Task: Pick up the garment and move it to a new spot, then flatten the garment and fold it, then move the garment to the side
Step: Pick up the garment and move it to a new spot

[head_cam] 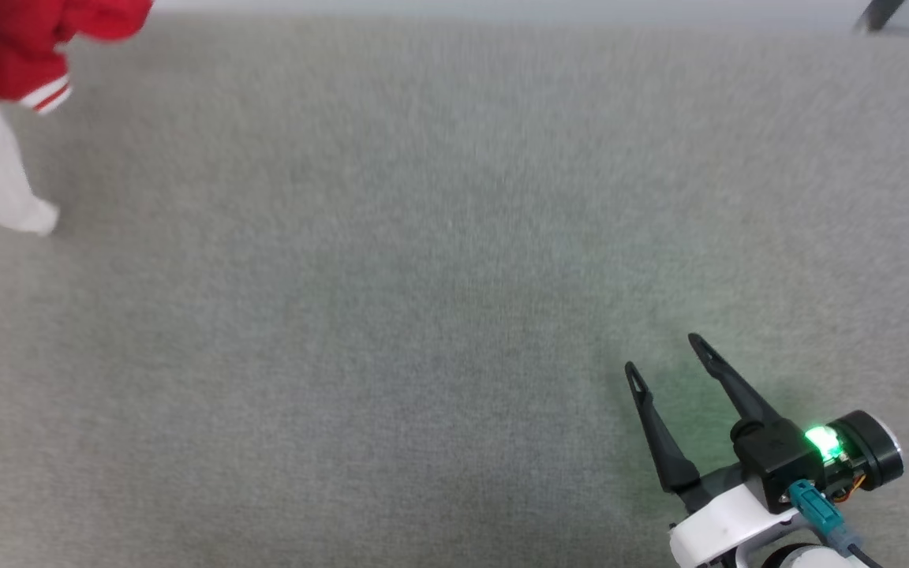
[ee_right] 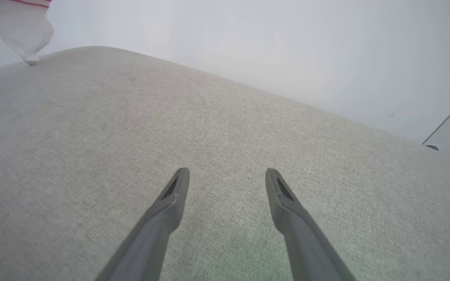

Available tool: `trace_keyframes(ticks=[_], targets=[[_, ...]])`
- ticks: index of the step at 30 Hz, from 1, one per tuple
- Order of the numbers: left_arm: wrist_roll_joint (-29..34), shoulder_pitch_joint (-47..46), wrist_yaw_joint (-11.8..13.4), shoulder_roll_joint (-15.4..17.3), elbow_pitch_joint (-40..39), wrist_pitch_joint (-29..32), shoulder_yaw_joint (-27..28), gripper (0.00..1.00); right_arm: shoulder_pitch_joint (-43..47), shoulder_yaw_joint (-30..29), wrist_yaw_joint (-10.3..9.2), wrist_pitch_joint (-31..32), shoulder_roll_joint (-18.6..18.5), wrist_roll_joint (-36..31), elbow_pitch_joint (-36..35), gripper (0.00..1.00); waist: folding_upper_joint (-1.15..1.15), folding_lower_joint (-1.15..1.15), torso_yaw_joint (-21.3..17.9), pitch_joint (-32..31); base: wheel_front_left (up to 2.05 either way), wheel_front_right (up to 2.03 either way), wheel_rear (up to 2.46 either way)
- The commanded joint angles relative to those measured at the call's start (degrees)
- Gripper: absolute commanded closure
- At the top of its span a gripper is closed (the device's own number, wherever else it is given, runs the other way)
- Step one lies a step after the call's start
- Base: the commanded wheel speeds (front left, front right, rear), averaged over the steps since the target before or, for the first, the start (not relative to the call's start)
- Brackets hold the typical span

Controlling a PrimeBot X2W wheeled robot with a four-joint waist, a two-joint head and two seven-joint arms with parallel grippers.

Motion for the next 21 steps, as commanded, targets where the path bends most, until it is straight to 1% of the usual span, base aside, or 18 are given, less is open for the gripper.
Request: trace_keyframes(ticks=[1,7,11,15,16,21], targets=[[0.30,-0.65,-0.06,-1.27,-0.53,-0.06,-0.60,1.00,0.75,-0.19,-0.08,-0.88,0.51,0.38,1.29,0.00,0.00,0.00,0.40,-8.77,0.00,0.00,0.00],[-0.90,0.61,-0.07,-5.11,-4.56,1.22,-2.84,1.00,1.64,-2.32,-0.08,-1.65,1.03,0.37,3.55,0.00,0.00,0.00,1.38,-13.62,0.00,0.00,0.00],[-3.11,2.53,-0.07,-7.37,-8.90,2.06,-4.18,1.00,2.29,-4.78,-0.08,-1.64,0.23,-0.34,4.35,0.00,0.00,0.00,1.39,-15.59,0.00,0.00,0.00],[-6.07,4.78,-0.07,-8.66,-13.18,2.57,-4.84,1.00,1.99,-6.56,-0.08,-1.72,-0.33,-1.05,5.34,0.00,0.00,0.00,-0.41,-16.52,0.00,0.00,0.00],[-6.07,4.78,-0.07,-8.66,-13.18,2.57,-4.84,1.00,1.99,-6.56,-0.08,-1.72,-0.33,-1.05,5.34,0.00,0.00,0.00,-0.41,-16.52,0.00,0.00,0.00],[-7.99,7.68,-0.07,-9.66,-18.07,2.78,-6.63,1.00,1.06,-9.07,-0.08,-2.41,-0.97,-1.56,6.86,0.00,0.00,0.00,-4.12,-16.57,0.00,0.00,0.00]])
